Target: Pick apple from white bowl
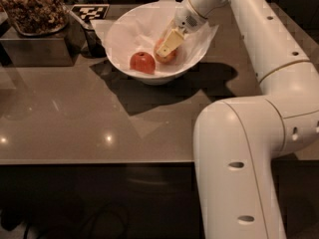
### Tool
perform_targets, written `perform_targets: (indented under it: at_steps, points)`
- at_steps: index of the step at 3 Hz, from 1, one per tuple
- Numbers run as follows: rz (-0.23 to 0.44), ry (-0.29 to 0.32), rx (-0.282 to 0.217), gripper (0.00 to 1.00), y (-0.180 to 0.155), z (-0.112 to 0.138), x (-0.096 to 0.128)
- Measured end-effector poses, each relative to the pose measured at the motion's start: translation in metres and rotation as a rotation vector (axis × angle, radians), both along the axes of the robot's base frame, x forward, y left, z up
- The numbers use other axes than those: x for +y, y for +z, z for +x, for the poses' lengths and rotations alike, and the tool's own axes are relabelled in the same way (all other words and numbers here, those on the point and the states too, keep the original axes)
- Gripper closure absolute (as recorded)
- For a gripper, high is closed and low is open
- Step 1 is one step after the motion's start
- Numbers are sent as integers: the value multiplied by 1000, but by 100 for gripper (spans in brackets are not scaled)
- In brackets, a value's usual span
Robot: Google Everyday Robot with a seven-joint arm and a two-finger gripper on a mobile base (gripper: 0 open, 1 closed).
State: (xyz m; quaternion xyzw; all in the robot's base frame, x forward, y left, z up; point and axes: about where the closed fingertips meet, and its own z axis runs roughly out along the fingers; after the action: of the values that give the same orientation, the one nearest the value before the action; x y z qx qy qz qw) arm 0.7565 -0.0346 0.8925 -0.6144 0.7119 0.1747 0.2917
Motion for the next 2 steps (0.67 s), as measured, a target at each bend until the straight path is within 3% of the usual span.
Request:
perform_targets:
  at_steps: [1,2]
  points:
    - [50,21,-64,76,34,-17,-5]
    - [122,54,-122,75,67,-51,-6]
